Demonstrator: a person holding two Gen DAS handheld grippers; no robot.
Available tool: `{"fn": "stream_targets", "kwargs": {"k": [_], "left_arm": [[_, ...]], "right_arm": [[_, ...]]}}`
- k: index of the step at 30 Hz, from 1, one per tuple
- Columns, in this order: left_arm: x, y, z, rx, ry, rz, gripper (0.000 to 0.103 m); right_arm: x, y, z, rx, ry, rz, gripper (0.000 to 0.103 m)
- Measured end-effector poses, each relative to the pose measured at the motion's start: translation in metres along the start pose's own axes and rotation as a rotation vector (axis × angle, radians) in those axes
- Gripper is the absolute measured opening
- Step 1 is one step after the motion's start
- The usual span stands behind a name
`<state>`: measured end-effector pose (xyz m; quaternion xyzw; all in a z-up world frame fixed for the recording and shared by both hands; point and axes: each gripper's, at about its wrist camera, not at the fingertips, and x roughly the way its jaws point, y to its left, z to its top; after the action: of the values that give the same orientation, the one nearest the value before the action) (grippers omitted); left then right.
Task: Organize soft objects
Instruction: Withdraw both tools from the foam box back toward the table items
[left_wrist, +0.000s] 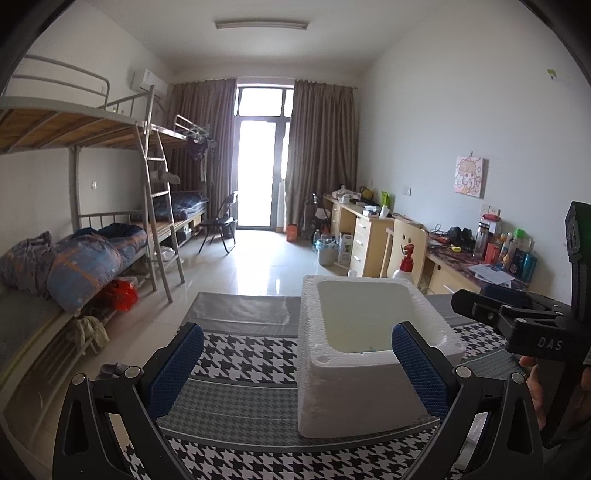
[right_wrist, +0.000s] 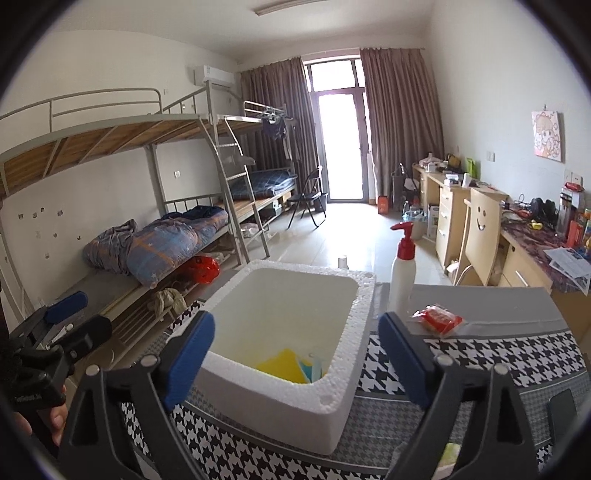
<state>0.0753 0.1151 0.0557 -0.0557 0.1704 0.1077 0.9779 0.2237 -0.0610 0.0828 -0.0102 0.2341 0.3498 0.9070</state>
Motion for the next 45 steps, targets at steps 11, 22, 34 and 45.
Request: {"fn": "stream_targets", "kwargs": {"k": [11,22,34,45], "left_arm": [[-0.007,-0.013,-0.001,0.015,-0.009,-0.023,0.102],[-0.015,-0.029,0.002,0.036,-0.029,-0.045,0.102],[-0.021,-0.040,-0.003,0.044,-0.034,-0.067,0.102],[-0.030,-0.044,-0.009,0.049,-0.046,-0.088,0.102]], "right_arm": [[-0.018,-0.007,-0.004,0.024,-0.043,-0.021,0.102],[-0.037,-0.014,-0.011,0.038,-0.059,-0.036,0.102],[-0.058,-0.014,-0.022,0.032,-0.074,-0.064,0.102],[-0.072,-0.017,-0.033,0.035,-0.090,-0.085,0.102]]}}
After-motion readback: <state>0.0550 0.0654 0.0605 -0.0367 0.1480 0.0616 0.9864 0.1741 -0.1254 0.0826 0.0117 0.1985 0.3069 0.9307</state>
